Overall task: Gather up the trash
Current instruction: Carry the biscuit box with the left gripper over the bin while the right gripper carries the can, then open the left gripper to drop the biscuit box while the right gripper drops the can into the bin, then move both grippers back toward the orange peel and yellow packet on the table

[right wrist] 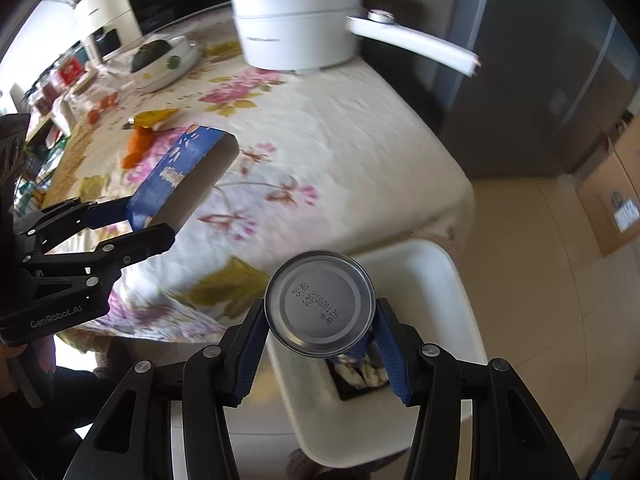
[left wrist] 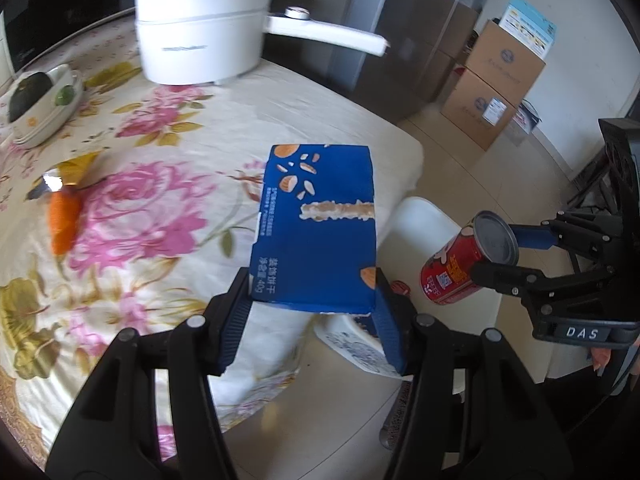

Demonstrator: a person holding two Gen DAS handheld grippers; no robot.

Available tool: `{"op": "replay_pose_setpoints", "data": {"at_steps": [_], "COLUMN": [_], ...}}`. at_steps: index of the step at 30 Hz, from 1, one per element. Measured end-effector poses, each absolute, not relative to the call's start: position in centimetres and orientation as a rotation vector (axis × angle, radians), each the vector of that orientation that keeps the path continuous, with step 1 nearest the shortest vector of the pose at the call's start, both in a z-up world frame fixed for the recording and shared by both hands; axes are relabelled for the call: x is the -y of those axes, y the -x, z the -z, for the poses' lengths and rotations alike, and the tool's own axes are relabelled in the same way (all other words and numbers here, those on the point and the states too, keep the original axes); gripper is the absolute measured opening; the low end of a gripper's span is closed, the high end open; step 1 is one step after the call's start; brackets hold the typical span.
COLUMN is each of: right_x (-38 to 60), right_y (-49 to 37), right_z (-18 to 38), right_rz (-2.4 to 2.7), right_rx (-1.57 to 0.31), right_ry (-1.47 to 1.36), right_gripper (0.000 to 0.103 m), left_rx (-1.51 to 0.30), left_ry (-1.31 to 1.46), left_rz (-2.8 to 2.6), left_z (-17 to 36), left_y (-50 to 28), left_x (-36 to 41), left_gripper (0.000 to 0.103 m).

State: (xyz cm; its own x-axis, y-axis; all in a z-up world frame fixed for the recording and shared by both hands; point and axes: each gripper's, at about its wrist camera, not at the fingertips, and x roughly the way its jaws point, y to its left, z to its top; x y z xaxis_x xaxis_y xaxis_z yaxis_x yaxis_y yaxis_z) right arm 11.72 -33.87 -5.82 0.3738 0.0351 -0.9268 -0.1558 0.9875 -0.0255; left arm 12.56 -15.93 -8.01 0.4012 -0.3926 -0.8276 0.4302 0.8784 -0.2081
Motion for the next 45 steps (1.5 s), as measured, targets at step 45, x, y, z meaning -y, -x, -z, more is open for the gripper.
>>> {"op": "replay_pose_setpoints", "data": {"at_steps": [45], "right_x": [40.3], "right_y": [-11.1], "right_z": [7.4], "right_rz": [0.008], "right_rx": [-1.23], "right_ry": [0.022], "right_gripper": [0.084], "left_rx": [-1.082], "left_ry": [-0.153], "left_rz": [0.444], "left_z": [9.5], "left_y": [-13.4], "left_x": [16.6], "left_gripper": [0.095]}}
